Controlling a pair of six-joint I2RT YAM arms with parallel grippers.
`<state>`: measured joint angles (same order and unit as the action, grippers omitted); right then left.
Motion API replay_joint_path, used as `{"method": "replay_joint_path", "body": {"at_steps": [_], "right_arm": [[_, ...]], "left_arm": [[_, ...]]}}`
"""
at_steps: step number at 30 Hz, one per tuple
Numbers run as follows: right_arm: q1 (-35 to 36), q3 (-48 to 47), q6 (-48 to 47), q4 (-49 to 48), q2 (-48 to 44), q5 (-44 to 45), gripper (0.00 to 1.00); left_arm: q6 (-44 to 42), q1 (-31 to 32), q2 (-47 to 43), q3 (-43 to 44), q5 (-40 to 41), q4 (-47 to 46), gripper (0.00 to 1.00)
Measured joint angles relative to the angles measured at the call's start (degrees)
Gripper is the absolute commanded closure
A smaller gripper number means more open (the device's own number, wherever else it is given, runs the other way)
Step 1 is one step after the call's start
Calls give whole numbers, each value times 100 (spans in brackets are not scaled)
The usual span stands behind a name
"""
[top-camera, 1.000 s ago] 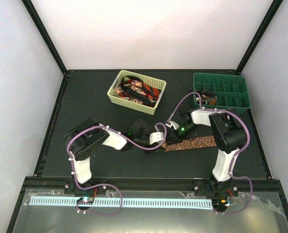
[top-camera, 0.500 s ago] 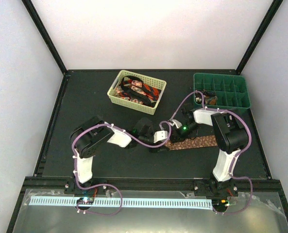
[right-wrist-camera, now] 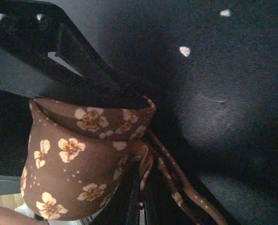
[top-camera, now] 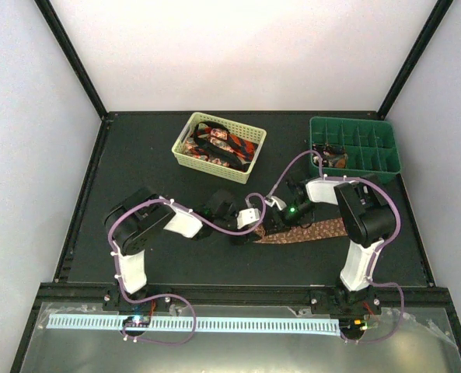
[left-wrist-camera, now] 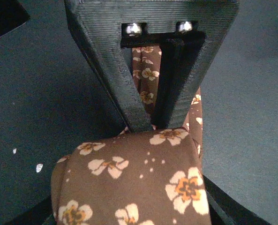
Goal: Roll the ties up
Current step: Roll the tie at the center of the board.
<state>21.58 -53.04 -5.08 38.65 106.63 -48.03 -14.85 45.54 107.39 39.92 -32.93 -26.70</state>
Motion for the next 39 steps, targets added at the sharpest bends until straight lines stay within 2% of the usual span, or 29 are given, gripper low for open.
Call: {"method": "replay_joint_path", "body": {"at_steps": [5,10,17,23,30,35,39], "right_arm": [[44,26,4,-76,0,-105,98],[63,26,11,-157,35,-105,98],[63,26,26,-179,85,-166,97],[35,-13,-127,-28,55,-140,83],[-299,-385,-610,793,-264,-26,65],[-562,-713,-846,1204,-413,-81,46],[-586,-658,-717,1226,-581,-382,47]], "left_arm": [[-39,7,-2,0,-11,-15,45],[-127,68,-2,-2,-28,-35,47],[-356,199,26,26,116,-26,59],[-592,310,15,142,463,197,63],[-717,380,-15,413,684,743,65],[-761,420,-13,494,769,938,65],[-767,470,-13,538,876,1012,64]]}}
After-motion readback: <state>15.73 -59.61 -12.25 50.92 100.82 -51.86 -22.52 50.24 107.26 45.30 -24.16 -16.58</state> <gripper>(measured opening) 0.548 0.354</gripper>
